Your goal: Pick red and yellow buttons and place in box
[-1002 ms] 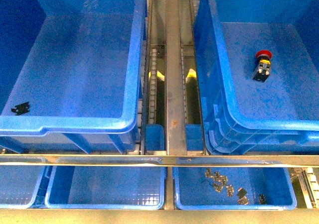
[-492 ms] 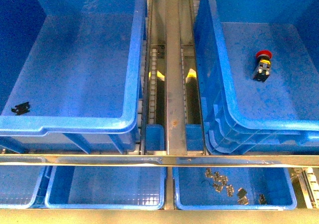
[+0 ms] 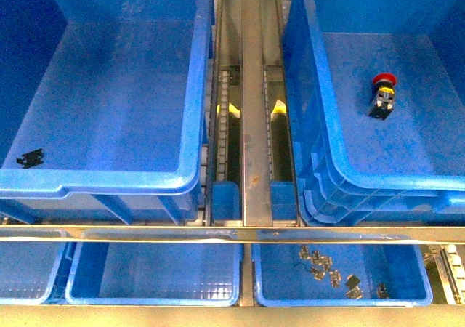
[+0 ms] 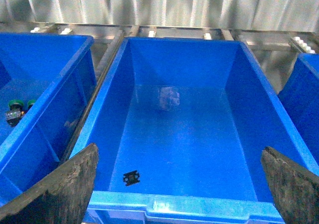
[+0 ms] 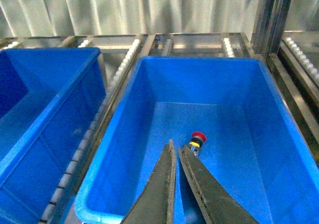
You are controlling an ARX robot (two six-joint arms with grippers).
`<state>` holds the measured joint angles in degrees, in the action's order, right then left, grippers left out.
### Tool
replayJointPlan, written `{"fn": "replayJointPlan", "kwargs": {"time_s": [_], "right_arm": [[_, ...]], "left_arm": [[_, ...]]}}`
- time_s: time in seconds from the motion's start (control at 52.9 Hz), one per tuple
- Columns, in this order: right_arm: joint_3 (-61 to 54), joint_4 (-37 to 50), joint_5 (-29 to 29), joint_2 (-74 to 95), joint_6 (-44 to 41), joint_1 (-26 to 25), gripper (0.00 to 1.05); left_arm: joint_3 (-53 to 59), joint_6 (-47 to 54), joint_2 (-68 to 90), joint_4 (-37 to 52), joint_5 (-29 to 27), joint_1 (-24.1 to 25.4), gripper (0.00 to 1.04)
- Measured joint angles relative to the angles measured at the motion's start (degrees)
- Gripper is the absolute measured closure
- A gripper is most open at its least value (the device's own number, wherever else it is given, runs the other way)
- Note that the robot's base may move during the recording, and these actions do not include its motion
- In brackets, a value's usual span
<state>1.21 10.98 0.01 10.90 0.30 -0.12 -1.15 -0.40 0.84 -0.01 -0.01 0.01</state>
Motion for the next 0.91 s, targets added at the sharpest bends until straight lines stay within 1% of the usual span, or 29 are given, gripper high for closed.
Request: {"fn": "replayJointPlan", "kwargs": {"time_s": [0.057, 0.132, 0.208, 0.492, 0.548, 0.662, 0.681, 0.832, 0.908], "right_arm": [[0.0, -0.85, 0.0, -0.85, 0.0, 0.02, 1.01], [0.0, -10.12, 0.09, -8.35, 0.0, 0.02, 1.01], [0.0, -10.69, -0.02, -10.58, 0.0, 0.02, 1.01], [0.0, -10.88, 0.0, -10.64, 0.0, 0.02, 1.01], [0.0, -10.88, 0.0, -10.64, -0.11, 0.02, 0.94], [0.0, -10.91, 0.0, -10.64, -0.11, 0.02, 0.73], [0.0, -10.91, 0.0, -10.64, -0.11, 0.02, 0.71], [0.0, -10.91, 0.0, -10.64, -0.11, 0.02, 0.31], [0.0, -10.91, 0.17, -10.62, -0.13, 0.02, 0.15]], "left_arm": [[0.0, 0.0, 0.0, 0.0, 0.0, 0.0, 0.08], [0.0, -0.02, 0.0, 0.0, -0.02, 0.0, 0.08], [0.0, 0.0, 0.0, 0.0, 0.0, 0.0, 0.08], [0.0, 0.0, 0.0, 0.0, 0.0, 0.0, 0.08], [0.0, 0.0, 0.0, 0.0, 0.0, 0.0, 0.08], [0.0, 0.0, 0.0, 0.0, 0.0, 0.0, 0.08], [0.0, 0.0, 0.0, 0.0, 0.0, 0.0, 0.08], [0.0, 0.0, 0.0, 0.0, 0.0, 0.0, 0.08], [0.0, 0.0, 0.0, 0.0, 0.11, 0.0, 0.08]]}}
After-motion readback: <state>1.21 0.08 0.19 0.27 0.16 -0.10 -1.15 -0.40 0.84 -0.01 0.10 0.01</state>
